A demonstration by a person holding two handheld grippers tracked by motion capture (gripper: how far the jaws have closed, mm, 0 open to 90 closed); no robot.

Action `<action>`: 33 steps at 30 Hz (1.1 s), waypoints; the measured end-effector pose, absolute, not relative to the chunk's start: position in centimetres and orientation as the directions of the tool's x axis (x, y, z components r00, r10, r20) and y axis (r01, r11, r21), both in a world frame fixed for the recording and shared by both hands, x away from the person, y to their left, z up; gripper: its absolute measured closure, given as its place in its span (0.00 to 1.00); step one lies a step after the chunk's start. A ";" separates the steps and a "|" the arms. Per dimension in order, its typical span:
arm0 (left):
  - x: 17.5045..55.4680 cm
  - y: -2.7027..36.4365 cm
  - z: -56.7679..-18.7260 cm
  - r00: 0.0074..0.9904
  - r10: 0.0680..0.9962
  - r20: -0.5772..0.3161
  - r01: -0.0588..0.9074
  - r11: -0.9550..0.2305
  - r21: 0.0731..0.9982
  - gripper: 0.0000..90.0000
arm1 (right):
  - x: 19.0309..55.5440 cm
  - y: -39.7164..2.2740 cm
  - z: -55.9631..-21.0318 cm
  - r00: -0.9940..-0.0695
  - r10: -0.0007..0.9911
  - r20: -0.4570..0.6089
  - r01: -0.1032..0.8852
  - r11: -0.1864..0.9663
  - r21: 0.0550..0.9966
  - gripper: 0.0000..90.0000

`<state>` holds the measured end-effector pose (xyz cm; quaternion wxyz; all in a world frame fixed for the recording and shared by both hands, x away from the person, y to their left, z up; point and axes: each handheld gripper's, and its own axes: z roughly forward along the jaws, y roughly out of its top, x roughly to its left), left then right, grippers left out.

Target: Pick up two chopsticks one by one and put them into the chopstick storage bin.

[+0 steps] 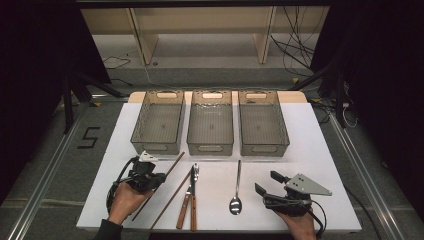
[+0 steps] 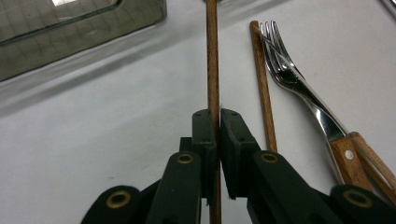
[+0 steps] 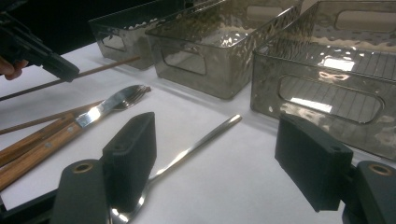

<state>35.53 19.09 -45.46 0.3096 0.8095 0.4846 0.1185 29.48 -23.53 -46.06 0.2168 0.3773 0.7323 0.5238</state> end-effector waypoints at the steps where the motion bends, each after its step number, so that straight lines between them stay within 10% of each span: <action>1: 35.5 19.2 -45.3 0.501 0.859 -0.109 0.711 -0.336 0.618 0.94 | 29.5 -23.5 -46.1 -0.622 0.780 0.078 0.325 0.167 0.931 0.33; 33: 41.8 22.9 -37.2 0.500 0.852 -0.156 0.591 -0.203 0.781 0.94 | 29.6 -23.5 -46.1 -0.629 0.772 0.090 0.327 0.159 0.931 0.33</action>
